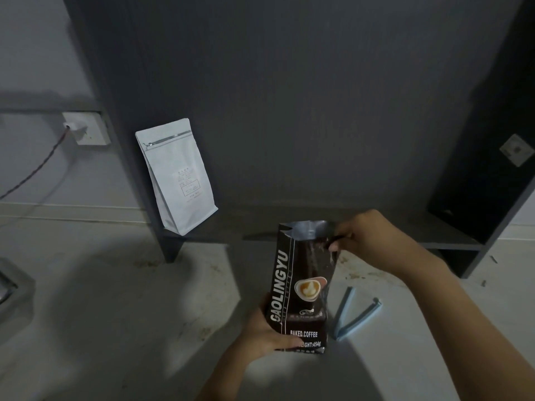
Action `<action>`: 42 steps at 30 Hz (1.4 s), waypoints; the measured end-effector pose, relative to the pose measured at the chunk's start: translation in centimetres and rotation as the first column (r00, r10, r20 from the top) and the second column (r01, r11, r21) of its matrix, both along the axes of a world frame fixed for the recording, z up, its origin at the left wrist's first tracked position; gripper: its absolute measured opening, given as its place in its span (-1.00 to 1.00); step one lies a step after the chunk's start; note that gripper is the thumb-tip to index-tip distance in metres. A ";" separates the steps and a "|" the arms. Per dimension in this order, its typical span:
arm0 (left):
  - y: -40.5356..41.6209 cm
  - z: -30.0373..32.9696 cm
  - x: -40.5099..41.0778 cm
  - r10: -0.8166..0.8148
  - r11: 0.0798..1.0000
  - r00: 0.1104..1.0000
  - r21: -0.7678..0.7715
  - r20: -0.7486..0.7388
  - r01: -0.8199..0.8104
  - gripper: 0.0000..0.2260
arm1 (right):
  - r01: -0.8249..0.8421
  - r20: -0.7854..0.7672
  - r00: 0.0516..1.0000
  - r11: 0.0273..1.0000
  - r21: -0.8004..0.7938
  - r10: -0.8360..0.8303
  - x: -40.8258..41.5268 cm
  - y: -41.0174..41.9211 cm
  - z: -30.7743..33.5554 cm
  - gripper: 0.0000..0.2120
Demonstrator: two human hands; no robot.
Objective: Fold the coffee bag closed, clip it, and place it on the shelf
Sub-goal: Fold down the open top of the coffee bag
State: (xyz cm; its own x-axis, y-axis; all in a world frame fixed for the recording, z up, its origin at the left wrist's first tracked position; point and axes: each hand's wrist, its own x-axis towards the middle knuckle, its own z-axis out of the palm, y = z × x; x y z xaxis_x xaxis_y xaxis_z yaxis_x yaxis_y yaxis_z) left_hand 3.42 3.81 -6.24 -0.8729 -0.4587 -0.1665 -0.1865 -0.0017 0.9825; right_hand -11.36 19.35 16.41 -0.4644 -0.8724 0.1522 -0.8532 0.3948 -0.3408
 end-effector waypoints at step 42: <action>-0.5 8.6 0.9 0.148 0.988 0.960 -0.014 -0.236 -0.156 -0.12 | 0.524 0.888 0.457 0.791 -0.315 0.050 6.3 -0.4 -18.2 -0.44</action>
